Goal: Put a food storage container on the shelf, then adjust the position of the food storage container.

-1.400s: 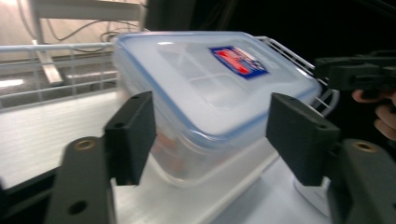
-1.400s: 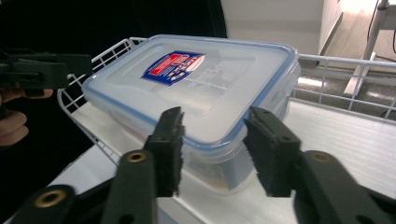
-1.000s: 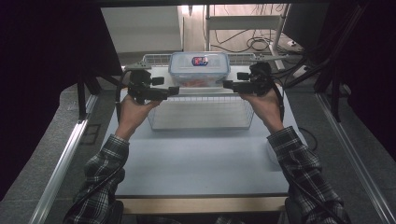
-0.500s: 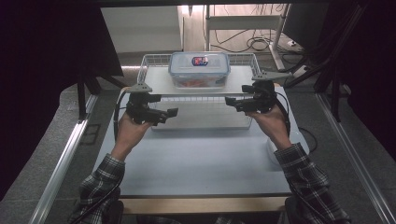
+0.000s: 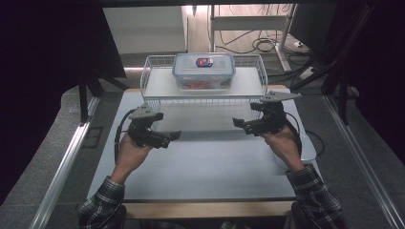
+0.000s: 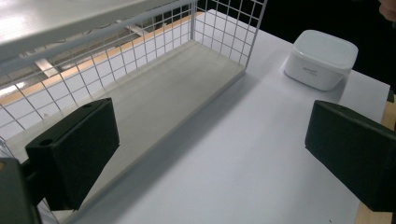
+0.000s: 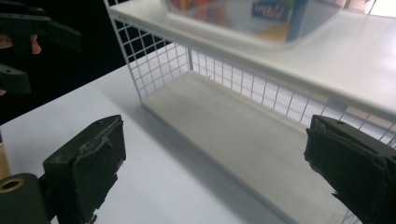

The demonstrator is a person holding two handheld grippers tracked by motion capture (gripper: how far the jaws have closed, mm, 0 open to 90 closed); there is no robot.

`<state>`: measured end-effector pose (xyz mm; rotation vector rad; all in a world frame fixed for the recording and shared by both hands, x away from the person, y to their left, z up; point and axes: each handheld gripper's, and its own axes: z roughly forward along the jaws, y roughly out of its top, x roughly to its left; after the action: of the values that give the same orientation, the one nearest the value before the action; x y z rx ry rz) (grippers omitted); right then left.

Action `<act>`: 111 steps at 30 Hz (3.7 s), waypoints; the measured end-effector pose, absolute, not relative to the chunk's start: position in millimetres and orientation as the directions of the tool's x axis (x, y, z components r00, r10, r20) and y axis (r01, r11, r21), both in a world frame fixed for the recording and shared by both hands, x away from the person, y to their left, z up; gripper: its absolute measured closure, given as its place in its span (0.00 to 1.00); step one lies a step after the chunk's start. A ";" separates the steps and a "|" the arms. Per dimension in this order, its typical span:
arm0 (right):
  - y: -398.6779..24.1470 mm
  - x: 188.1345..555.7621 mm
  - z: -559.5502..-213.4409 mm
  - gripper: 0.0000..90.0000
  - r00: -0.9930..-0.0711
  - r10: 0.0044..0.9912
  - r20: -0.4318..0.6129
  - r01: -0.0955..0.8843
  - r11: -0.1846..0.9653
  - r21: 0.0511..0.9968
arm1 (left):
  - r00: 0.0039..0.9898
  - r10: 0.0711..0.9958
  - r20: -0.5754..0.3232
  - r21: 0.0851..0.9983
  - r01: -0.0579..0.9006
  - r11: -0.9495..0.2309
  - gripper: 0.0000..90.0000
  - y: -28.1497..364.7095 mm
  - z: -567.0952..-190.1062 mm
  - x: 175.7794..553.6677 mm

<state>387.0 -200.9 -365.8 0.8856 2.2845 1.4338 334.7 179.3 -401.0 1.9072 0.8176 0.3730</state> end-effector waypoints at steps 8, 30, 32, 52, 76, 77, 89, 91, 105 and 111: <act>-208.4 371.8 -391.5 0.06 -0.767 0.638 0.067 0.357 0.337 0.871 | 0.722 0.690 -0.053 0.880 0.361 -0.310 0.04 177.8 -421.5 311.6; -221.7 330.4 -449.2 0.06 -0.780 0.623 0.054 0.350 0.364 0.863 | 0.667 0.745 -0.013 0.851 0.398 -0.342 0.05 185.1 -484.0 270.5; -221.6 326.8 -460.8 0.06 -0.785 0.618 0.053 0.364 0.390 0.846 | 0.663 0.748 -0.006 0.841 0.408 -0.355 0.05 184.9 -492.3 267.9; -230.7 328.2 -465.8 0.24 -0.717 0.695 0.049 0.447 0.404 0.798 | 0.638 0.769 -0.034 0.833 0.443 -0.331 0.05 193.3 -507.2 271.6; -376.7 354.5 -443.9 1.00 -0.349 0.937 -0.019 0.528 0.214 0.822 | 0.640 0.767 -0.041 0.815 0.465 -0.345 0.05 193.8 -510.8 274.9; -381.4 354.7 -444.4 1.00 -0.336 0.942 -0.020 0.531 0.207 0.822 | 0.639 0.768 -0.040 0.817 0.464 -0.343 0.05 193.8 -510.6 274.7; -412.9 365.2 -466.7 1.00 -0.245 0.968 -0.058 0.607 0.200 0.769 | 0.638 0.769 -0.043 0.811 0.472 -0.346 0.05 193.7 -512.2 276.1; -412.4 367.4 -470.4 1.00 -0.255 0.966 -0.053 0.621 0.205 0.757 | 0.637 0.770 -0.039 0.808 0.473 -0.350 0.06 193.4 -512.3 276.1; -383.5 366.4 -471.5 1.00 -0.343 0.939 0.023 0.637 0.215 0.741 | 0.640 0.768 -0.030 0.806 0.470 -0.361 0.06 192.3 -512.3 275.9; -353.9 365.3 -472.5 1.00 -0.428 0.903 0.046 0.630 0.262 0.731 | 0.641 0.767 -0.029 0.803 0.472 -0.364 0.06 191.7 -512.6 276.0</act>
<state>365.3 -353.9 -472.5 1.3950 2.1575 0.9763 276.0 191.7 -512.6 2.0270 0.9661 0.4493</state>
